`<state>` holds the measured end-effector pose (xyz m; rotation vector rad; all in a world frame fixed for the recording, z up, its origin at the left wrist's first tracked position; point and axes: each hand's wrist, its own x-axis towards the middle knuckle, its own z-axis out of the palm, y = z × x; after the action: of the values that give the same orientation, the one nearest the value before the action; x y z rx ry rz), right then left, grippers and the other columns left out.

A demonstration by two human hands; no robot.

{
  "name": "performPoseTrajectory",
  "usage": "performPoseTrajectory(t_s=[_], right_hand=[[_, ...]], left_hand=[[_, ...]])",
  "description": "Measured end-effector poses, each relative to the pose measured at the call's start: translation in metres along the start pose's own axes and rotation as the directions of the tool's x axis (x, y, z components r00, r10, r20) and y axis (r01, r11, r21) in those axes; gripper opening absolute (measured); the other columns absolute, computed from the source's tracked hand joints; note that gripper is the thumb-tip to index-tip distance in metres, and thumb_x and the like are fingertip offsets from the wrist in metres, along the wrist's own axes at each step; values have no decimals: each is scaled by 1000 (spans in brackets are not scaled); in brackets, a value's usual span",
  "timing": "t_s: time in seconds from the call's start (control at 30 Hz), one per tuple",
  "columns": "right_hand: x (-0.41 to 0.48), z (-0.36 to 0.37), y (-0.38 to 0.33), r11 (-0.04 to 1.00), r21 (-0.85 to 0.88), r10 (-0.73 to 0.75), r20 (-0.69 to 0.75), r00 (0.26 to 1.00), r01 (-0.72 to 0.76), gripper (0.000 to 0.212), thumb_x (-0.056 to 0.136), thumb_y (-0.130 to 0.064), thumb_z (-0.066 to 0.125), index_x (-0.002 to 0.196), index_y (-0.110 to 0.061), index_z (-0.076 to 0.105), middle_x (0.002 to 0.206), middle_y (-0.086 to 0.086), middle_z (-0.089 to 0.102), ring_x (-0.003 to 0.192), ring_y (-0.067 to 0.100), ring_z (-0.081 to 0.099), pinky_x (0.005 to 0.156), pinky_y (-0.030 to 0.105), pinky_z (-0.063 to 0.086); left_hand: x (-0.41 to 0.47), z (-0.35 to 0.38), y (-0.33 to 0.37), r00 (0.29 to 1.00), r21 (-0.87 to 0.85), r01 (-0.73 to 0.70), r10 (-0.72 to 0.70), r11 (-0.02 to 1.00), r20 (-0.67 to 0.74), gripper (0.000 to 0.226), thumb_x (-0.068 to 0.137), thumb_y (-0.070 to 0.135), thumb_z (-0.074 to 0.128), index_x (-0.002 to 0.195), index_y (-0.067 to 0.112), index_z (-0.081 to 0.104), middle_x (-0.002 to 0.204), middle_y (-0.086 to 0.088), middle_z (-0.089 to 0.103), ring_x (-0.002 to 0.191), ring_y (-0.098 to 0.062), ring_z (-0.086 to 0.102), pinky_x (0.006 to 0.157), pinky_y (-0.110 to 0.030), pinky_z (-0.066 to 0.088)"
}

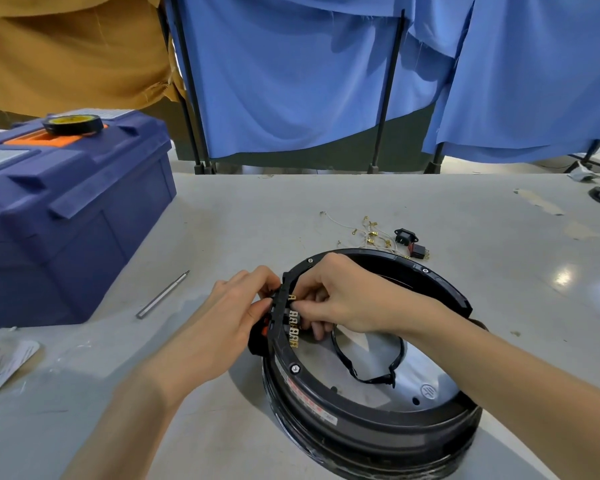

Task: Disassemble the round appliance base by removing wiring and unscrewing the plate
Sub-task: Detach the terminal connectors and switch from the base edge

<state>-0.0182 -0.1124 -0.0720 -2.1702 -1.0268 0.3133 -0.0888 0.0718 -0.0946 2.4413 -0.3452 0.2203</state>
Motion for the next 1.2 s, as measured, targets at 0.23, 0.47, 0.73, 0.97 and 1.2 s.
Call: performPoseTrajectory(t_s=[0.23,0.47,0.73,0.97,1.2], right_hand=[[1,-5,-1,999,31,28,16,999,-28,11,83,-3,62,83,2,72,66,14,70,49,16,64,54,22,53],[5,0,4,992,-122,-17,16,1000,19,12,81,-3,58,74,3,67,61,13,67,48,21,64,52,32,54],[1,5,6,994,-101,-36,-31,999,32,12,80,-1,59,70,3,63,56,10,64,40,12,58,47,25,48],[8,12,6,989,-144,-28,-62,998,19,17,80,1,58,63,5,58,55,17,60,42,22,58,45,28,44],[6,1,6,995,-72,57,-115,992,-65,8,80,-5,67,74,-6,72,54,5,66,41,15,60,50,30,53]], left_hand=[[-2,-3,-3,999,63,3,-6,998,50,15,100,31,33,105,37,45,105,14,54,100,-17,48,90,-31,39],[-1,-3,-6,999,58,-24,22,998,37,13,99,35,33,104,38,44,104,12,56,101,-15,51,87,-33,43],[0,-4,-5,999,9,-50,50,999,4,15,98,25,45,105,36,51,103,18,60,103,-3,56,92,-30,45],[-1,-2,0,999,46,-43,43,998,-4,14,99,20,41,104,32,45,104,9,58,103,-13,54,88,-33,44],[1,-4,0,998,-28,13,-15,1000,-61,16,99,12,44,99,27,49,103,6,60,103,-16,56,90,-35,44]])
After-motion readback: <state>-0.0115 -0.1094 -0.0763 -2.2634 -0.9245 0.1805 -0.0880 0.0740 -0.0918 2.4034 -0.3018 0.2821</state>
